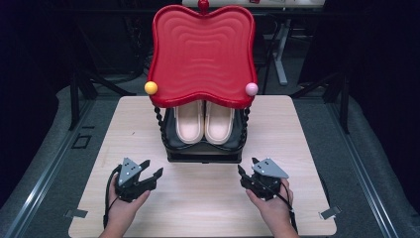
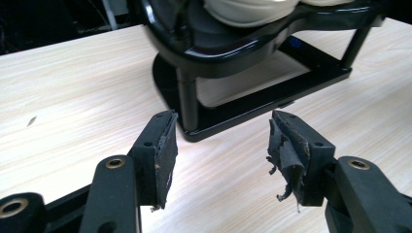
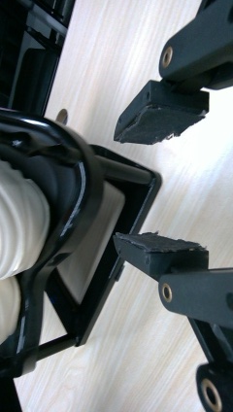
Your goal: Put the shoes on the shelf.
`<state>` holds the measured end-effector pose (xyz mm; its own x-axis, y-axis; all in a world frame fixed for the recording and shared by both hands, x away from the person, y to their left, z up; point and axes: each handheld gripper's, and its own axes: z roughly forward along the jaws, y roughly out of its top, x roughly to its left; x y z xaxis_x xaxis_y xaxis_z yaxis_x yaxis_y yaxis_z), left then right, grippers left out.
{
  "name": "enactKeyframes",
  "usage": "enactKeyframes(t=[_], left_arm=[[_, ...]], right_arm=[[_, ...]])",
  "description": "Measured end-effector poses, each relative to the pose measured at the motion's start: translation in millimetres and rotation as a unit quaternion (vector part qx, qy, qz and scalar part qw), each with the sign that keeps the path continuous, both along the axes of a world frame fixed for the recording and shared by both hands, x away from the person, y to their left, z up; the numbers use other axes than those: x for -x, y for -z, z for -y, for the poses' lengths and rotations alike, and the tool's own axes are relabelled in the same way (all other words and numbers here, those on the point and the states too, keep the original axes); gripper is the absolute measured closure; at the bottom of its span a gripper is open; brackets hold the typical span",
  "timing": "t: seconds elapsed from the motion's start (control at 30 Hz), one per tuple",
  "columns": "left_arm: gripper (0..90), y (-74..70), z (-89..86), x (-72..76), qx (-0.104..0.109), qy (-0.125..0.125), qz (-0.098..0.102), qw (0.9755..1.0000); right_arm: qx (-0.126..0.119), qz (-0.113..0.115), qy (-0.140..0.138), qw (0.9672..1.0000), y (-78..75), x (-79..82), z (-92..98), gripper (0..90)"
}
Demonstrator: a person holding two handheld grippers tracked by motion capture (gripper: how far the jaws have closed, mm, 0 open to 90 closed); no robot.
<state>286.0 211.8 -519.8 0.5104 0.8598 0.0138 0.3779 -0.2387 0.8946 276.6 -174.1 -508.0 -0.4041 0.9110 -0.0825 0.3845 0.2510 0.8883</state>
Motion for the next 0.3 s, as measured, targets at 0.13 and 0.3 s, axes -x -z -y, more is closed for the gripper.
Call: enactKeyframes(t=[0.13,0.3], left_arm=[[43.2,8.0,-6.6,0.2,0.002,-0.012,-0.008,0.9999],[41.7,18.8,-10.9,-2.1,-0.004,-0.015,-0.026,0.9995]], right_arm=[[-0.005,-0.002,0.000,1.0000,6.9,2.0,4.7,44.2],[-0.006,0.004,-0.001,1.0000,17.9,4.8,11.9,44.4]])
